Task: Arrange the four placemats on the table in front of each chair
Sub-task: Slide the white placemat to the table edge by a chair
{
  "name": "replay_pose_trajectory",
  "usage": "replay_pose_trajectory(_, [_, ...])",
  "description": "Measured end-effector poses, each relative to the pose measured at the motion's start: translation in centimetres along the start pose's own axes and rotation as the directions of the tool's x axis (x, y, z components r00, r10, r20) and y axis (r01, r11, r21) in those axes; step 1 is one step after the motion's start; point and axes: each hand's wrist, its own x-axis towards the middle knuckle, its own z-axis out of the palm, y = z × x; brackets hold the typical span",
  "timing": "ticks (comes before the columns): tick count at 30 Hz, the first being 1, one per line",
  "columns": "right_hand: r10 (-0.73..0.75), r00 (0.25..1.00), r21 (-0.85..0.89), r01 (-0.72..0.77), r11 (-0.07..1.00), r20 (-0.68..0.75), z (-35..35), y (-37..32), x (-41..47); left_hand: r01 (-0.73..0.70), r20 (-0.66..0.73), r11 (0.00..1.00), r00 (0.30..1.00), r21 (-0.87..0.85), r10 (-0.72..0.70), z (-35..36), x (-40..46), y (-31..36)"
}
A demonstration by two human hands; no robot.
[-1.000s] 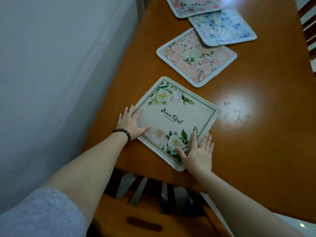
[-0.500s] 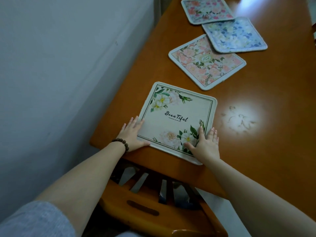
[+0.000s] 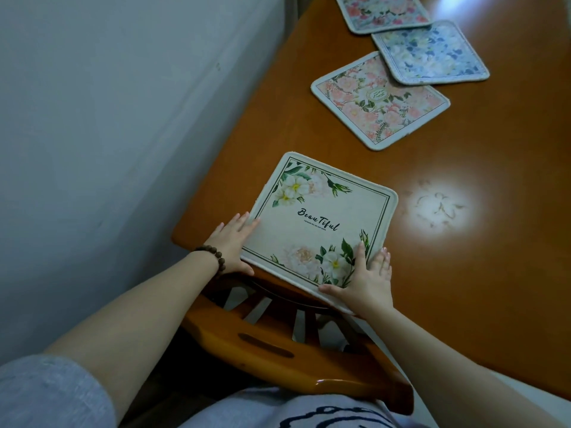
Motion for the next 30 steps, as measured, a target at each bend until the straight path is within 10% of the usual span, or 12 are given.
replay_pose_trajectory(30, [-0.023,0.998,-0.032,0.021,0.999,-0.061,1.9,-0.4,-2.7,0.109,-0.254,0.991,0.963,0.072,-0.087,2.0,-2.4,2.1])
